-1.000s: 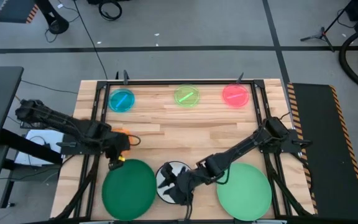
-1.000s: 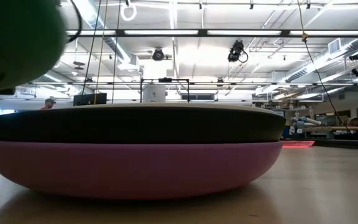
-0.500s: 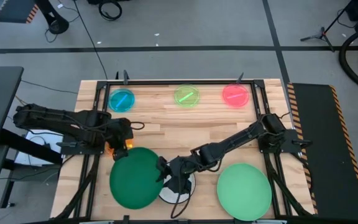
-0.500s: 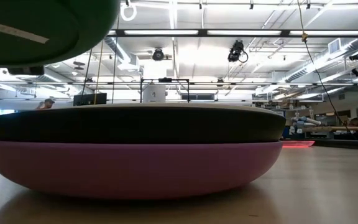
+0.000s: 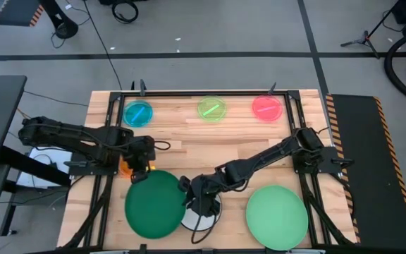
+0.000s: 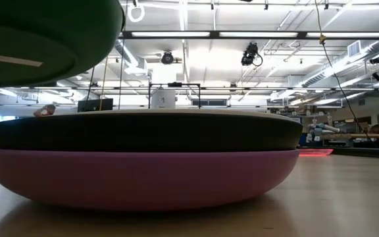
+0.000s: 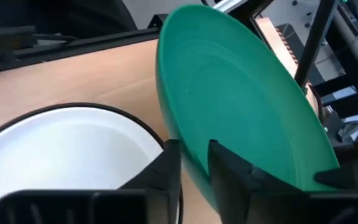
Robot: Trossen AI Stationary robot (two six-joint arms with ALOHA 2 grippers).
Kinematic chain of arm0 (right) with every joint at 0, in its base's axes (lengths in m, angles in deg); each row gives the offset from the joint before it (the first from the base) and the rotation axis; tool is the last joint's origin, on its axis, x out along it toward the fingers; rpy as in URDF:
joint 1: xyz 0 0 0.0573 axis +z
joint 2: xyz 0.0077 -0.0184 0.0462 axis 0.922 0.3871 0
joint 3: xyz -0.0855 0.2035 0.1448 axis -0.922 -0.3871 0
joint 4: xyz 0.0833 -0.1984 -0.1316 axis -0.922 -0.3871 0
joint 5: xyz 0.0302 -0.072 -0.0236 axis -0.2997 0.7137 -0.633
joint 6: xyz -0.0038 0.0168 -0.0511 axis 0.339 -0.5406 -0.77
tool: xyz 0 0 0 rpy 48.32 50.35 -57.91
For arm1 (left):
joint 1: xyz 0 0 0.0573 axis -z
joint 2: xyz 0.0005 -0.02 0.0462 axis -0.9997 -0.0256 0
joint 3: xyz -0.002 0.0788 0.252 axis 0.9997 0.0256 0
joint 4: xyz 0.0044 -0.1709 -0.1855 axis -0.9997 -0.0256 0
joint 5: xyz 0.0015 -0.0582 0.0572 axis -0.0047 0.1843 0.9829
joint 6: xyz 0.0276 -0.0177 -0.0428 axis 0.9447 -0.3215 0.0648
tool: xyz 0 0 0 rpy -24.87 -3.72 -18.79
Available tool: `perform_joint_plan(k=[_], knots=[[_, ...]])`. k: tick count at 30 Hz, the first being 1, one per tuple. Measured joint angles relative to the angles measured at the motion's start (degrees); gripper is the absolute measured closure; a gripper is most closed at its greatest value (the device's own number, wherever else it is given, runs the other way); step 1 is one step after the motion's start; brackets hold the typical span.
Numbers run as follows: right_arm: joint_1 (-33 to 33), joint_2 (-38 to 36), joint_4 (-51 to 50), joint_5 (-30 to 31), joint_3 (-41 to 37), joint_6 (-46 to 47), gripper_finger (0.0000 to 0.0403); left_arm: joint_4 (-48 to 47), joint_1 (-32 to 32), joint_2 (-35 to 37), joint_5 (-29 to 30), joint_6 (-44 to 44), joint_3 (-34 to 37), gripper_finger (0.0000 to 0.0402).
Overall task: Stack plastic plates
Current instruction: Stack the green plate on top of the light green plate
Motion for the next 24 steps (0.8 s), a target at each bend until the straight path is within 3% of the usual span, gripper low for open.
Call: perform_joint_plan(k=[7, 18, 24], knots=[[0.76, -0.02, -0.69, 0.74, 0.02, 0.28, 0.0359, 4.1, 0.0, 0.04, -2.56, -0.98, 0.09, 0.0384], [1.2, -0.04, -0.86, 2.05, 0.02, 0.93, 0.026, 8.89, -2.82, 0.13, -3.44, -1.99, 0.09, 0.0384], [1.81, -0.04, -0.65, 1.95, 0.02, 0.93, 0.0251, 13.83, -2.59, 0.15, -3.2, -2.45, 0.0, 0.0384]])
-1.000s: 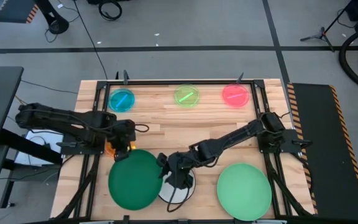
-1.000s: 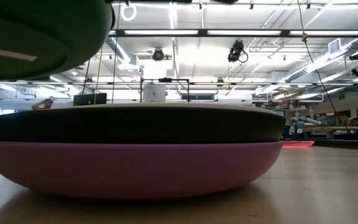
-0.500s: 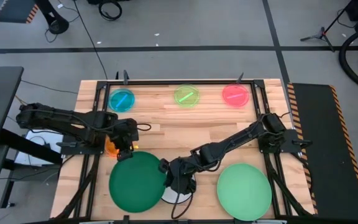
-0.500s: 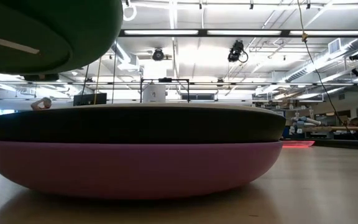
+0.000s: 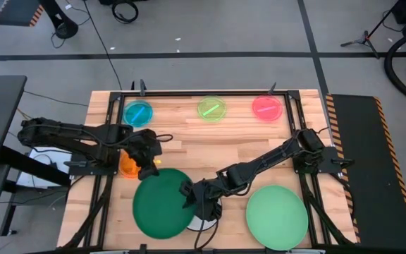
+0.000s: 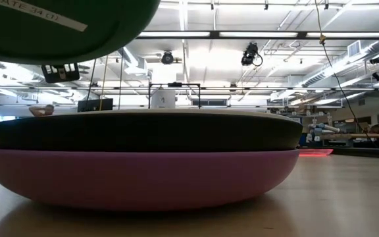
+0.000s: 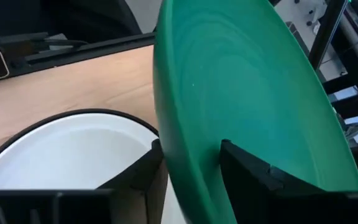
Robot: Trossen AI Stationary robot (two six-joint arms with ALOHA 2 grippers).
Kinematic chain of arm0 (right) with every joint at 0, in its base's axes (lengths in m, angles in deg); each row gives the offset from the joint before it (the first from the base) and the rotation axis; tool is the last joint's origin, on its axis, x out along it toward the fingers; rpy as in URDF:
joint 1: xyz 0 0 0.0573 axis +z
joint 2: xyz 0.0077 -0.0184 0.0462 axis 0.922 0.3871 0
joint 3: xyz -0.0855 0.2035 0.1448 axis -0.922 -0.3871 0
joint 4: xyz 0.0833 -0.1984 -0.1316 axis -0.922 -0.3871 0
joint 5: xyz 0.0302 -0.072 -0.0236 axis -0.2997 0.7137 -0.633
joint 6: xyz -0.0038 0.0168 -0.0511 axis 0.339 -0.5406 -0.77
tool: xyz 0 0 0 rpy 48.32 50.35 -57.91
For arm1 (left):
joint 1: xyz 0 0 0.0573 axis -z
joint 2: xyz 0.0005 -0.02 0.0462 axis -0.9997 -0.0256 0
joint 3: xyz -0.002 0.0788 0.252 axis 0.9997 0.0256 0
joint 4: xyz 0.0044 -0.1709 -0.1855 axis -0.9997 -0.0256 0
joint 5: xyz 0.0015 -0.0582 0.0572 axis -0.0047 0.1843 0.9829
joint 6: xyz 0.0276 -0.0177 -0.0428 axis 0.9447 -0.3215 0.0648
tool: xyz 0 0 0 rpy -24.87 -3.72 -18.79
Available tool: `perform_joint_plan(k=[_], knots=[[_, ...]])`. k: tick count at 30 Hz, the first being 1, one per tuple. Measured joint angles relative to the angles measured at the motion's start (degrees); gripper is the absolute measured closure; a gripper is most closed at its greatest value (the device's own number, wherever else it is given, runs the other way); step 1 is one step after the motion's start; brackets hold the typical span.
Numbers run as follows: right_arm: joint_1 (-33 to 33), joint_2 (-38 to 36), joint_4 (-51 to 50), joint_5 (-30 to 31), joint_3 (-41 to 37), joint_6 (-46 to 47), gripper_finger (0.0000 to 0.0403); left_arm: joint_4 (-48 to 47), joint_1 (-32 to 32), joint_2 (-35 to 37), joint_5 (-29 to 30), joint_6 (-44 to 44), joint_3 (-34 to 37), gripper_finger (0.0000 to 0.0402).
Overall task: Stack plastic plates
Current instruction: Stack the green plate on top of the light green plate
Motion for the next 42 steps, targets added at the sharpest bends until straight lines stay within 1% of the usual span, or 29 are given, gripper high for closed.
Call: perform_joint_plan(k=[4, 13, 16, 18, 20, 25, 29, 31, 33, 35, 38, 40, 42], knots=[[0.02, -0.02, 0.11, -0.15, 0.02, -0.02, 0.0264, 0.81, 0.03, 0.0, -0.34, 0.07, 0.0, 0.0383], [0.66, -0.09, 2.65, -0.08, 0.13, -1.14, 0.0326, 0.66, 0.01, -0.02, -0.37, 1.42, 0.0, 0.0383], [1.3, -0.09, 3.67, 0.15, 0.17, -1.36, 0.0338, 1.08, 0.75, -0.02, -0.52, 1.6, 0.0, 0.0375], [1.67, -0.09, 3.0, -0.03, 0.17, -1.27, 0.0341, 0.56, 1.55, -0.02, -0.51, 2.14, 0.0, 0.036], [1.97, -0.08, 0.99, 0.28, -0.01, 1.58, 0.0344, 0.64, 2.5, 0.04, -1.59, 2.66, -0.01, 0.0339], [1.72, 0.1, -0.88, 2.05, -0.12, 1.89, 0.0355, 0.06, 3.59, 0.58, -3.7, 2.84, -0.48, 0.0269], [1.85, 0.04, -2.53, 5.58, -0.04, 2.84, 0.0357, -3.14, 3.59, 1.46, -3.51, 2.87, -4.46, 0.0218], [2.18, 0.04, -4.75, 7.7, 0.43, 4.04, 0.0357, -6.11, 3.71, 2.2, -3.41, 3.31, -7.6, 0.0203], [2.83, -0.07, -8.43, 11.8, 1.43, 6.25, 0.0357, -8.5, 4.38, 3.1, -2.36, 4.02, -11.09, 0.0196], [3.9, -0.15, -15.01, 18.09, 3.39, 9.4, 0.0357, -10.01, 5.79, 4.49, 0.39, 4.73, -14.44, 0.0195], [6.08, -0.2, -26.88, 26.92, 7.05, 15.72, 0.0357, -10.35, 8.98, 7.16, 5.19, 4.98, -17.02, 0.0197], [7.85, -0.2, -34.28, 29.82, 9.94, 20.94, 0.0357, -10.16, 11.5, 9.17, 8.63, 4.52, -17.36, 0.02], [9.47, -0.32, -39.52, 32.11, 12.54, 25.86, 0.0357, -10.52, 14.36, 10.95, 13.05, 3.55, -17.38, 0.0204]])
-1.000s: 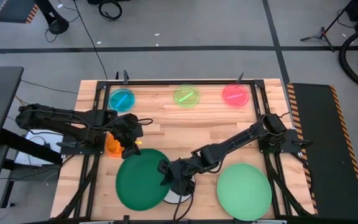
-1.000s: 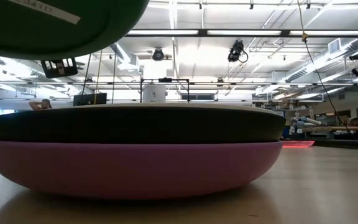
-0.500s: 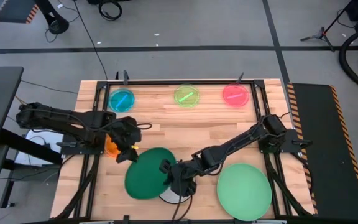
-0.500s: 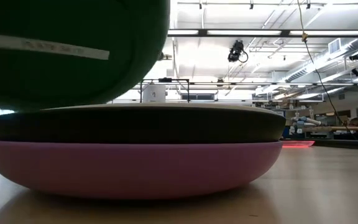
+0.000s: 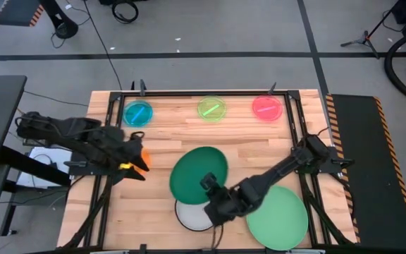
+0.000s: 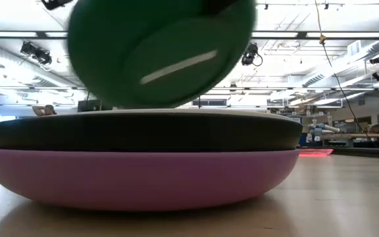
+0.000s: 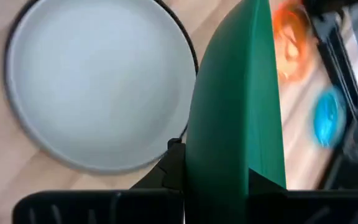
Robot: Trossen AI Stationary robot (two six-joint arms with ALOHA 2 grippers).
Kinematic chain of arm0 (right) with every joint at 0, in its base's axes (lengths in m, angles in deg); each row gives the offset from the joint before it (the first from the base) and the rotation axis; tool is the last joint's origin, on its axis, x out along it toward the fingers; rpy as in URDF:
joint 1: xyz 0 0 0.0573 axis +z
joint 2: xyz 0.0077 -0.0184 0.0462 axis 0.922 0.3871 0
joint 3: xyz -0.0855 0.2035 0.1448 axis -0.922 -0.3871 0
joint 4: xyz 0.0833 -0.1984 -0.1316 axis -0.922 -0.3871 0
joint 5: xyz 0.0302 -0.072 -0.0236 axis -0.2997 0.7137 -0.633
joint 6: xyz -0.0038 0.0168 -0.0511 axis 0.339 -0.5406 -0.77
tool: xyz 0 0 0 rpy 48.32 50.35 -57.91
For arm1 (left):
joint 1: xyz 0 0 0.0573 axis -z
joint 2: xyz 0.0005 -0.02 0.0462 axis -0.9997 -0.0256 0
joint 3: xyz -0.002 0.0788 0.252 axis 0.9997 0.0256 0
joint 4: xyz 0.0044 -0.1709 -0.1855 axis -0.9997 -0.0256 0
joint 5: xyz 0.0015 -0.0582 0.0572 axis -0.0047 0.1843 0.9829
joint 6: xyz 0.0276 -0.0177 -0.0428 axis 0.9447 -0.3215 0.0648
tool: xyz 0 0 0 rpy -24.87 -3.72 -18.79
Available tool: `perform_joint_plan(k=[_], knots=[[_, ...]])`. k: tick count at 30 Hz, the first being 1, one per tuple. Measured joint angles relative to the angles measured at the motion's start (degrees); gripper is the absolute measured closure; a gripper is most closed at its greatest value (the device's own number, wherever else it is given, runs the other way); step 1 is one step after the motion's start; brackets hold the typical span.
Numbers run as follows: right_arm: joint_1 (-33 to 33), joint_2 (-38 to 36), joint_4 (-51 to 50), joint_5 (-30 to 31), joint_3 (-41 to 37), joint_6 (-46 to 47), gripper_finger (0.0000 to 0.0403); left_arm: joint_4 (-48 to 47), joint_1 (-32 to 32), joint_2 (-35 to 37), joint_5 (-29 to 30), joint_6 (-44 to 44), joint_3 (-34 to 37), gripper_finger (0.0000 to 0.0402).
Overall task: Stack plastic plates
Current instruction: Stack the green plate on top of the light green plate
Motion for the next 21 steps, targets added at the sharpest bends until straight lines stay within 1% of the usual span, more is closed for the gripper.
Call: perform_joint_plan(k=[4, 8, 10, 15, 18, 21], knots=[[3.15, -0.09, -5.14, 4.07, 3.85, 8.17, 0.0357, 0.28, 6.46, 1.94, 9.59, -2.58, 0.0, 0.0209], [6.73, -0.09, -8.41, 5.25, 6.62, 17.7, 0.0357, 3.53, 12.54, 1.33, 17.05, -4.67, 0.02, 0.021], [8.76, -0.09, -11.54, 5.09, 8.33, 24.89, 0.0357, 7.12, 15.37, 0.18, 19.56, -5.13, 0.02, 0.021], [13.79, -0.09, -21.37, 4.94, 14.05, 46.76, 0.0357, 15.11, 21.42, -4.0, 22.46, -3.44, 0.02, 0.021], [15.92, -0.09, -27.6, 1.4, 17.92, 59.15, 0.0357, 17.76, 23.39, -6.77, 24.04, -3.29, 0.02, 0.021], [16.79, -0.1, -33.43, -5.42, 20.73, 70.41, 0.0358, 18.75, 24.23, -9.21, 26.13, -3.76, 0.07, 0.021]])
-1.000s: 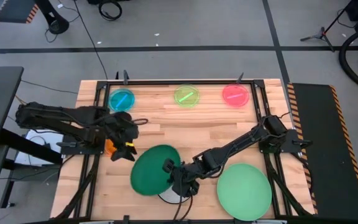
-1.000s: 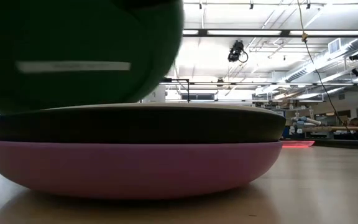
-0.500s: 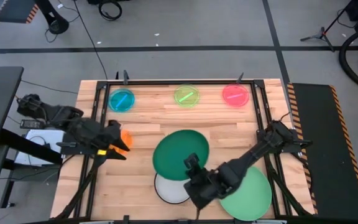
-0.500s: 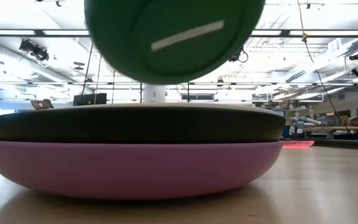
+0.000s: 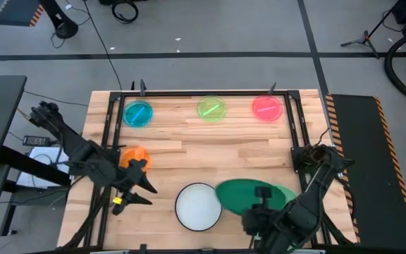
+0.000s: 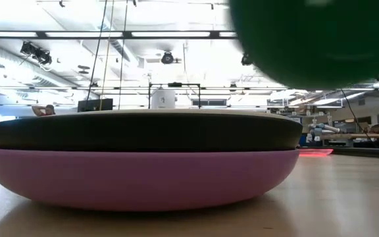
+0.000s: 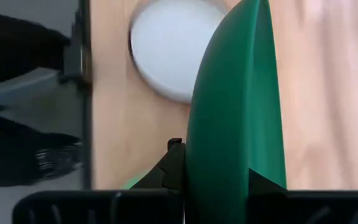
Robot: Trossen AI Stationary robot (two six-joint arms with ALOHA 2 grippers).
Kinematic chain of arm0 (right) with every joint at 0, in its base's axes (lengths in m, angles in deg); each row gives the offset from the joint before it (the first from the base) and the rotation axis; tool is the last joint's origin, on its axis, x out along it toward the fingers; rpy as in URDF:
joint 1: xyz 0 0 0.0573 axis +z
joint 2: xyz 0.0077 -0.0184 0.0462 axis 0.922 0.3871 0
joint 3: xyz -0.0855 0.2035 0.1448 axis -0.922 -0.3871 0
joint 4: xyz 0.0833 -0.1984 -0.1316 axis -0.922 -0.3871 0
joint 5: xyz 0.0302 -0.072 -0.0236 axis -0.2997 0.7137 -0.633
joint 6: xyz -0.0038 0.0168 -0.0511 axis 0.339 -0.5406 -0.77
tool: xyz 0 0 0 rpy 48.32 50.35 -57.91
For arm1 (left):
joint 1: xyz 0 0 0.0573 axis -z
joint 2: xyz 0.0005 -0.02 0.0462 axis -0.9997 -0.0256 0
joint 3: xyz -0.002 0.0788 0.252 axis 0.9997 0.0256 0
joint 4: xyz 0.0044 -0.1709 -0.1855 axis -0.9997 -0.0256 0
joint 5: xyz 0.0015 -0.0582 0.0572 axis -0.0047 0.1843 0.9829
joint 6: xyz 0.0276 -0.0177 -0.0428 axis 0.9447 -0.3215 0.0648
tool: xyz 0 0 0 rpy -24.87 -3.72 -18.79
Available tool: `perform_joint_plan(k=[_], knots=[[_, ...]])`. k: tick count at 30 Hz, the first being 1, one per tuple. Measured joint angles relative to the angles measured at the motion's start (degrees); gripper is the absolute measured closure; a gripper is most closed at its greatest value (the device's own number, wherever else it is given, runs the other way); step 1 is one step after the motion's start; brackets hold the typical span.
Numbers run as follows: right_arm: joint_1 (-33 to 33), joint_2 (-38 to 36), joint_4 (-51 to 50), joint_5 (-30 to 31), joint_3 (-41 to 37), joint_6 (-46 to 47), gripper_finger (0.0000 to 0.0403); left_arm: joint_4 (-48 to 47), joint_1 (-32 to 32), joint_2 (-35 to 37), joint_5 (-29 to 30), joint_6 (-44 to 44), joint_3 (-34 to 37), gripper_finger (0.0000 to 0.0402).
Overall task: Stack plastic plates
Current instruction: Stack the green plate on top of the light green plate
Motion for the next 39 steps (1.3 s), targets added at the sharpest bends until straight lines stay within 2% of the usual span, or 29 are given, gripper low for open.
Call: perform_joint_plan(k=[5, 8, 16, 19, 27, 33, 39], knots=[[-0.32, 0.37, 0.38, -15.03, 0.17, 6.85, 0.0358, 0.57, -0.02, -3.36, 1.98, -1.29, 0.02, 0.021], [-0.35, 0.53, 0.78, -19.95, 0.17, 9.32, 0.0358, 1.03, -0.15, -4.52, 2.01, 0.39, 0.04, 0.021], [2.38, 0.69, 0.56, -18.92, -1.34, 15.49, 0.0358, 1.97, -0.85, -5.18, 2.49, 7.33, 0.04, 0.021], [3.91, 0.84, 0.66, -18.7, -5.06, 19.21, 0.0358, 1.83, -0.69, -5.17, 2.47, 7.51, 0.04, 0.021], [7.87, 1.47, 0.72, -23.65, -15.48, 30.54, 0.0358, -0.5, 2.28, -5.19, 2.42, 7.52, 0.04, 0.021], [8.87, 1.45, 0.75, -23.39, -17.9, 31.92, 0.0356, -1.23, 3.26, -5.19, 3.56, 7.52, 0.04, 0.021], [8.98, 1.45, 2.19, -17.23, -17.97, 31.0, 0.0266, -2.12, 3.01, -5.19, 3.89, 7.44, 0.04, 0.021]])
